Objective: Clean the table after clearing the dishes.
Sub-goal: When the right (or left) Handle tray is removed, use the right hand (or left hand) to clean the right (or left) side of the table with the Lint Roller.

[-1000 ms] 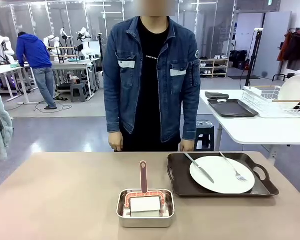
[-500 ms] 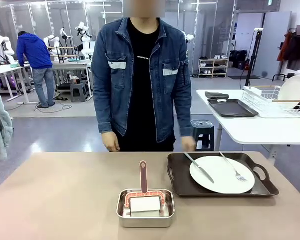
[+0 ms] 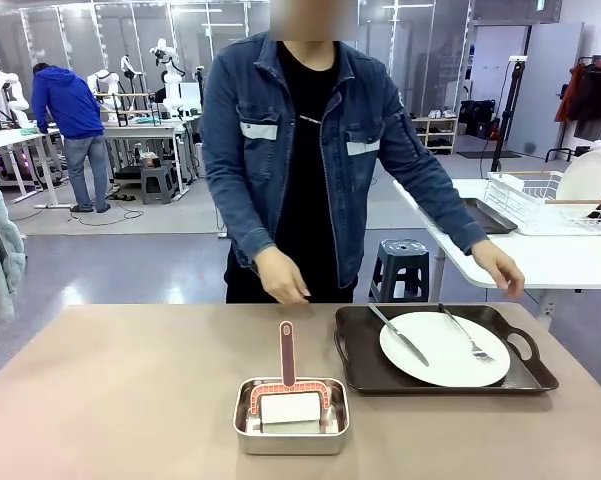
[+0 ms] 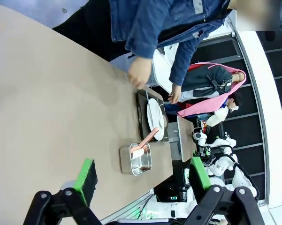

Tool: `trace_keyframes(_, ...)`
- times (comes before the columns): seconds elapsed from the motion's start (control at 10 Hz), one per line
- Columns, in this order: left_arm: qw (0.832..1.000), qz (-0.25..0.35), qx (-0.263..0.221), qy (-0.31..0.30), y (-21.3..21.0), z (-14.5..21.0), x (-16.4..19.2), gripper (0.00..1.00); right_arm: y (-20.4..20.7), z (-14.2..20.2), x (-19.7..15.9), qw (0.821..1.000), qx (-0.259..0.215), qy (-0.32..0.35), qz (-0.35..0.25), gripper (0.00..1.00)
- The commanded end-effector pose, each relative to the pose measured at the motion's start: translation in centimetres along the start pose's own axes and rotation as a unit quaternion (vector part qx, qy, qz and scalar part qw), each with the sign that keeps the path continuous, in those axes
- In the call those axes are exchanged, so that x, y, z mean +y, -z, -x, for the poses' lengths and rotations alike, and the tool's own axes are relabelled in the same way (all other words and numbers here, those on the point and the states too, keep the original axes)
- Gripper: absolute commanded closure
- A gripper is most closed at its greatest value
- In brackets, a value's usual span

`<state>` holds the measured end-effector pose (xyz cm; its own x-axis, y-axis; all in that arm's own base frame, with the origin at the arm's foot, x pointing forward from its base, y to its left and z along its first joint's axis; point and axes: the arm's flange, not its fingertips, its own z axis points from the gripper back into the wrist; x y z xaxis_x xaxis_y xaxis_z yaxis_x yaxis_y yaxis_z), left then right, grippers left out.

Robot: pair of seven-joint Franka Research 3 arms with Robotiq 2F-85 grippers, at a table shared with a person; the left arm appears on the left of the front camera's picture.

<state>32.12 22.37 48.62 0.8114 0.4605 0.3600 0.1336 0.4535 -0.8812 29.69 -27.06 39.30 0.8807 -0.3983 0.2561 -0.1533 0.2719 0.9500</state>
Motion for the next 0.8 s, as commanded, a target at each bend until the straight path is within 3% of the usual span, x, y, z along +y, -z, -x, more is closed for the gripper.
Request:
trace_keyframes(0.0, 1.0, 0.002, 0.0, -0.008, -0.25, 0.08, -0.42, 0.0, -0.02, 0.1, 0.28, 1.0, -0.001, 0.0, -0.001, 0.0)
trace_keyframes(0.7, 1.0, 0.002, 0.0, -0.008, -0.25, 0.08, -0.42, 0.0, -0.02, 0.1, 0.28, 1.0, -0.001, 0.0, -0.001, 0.0)
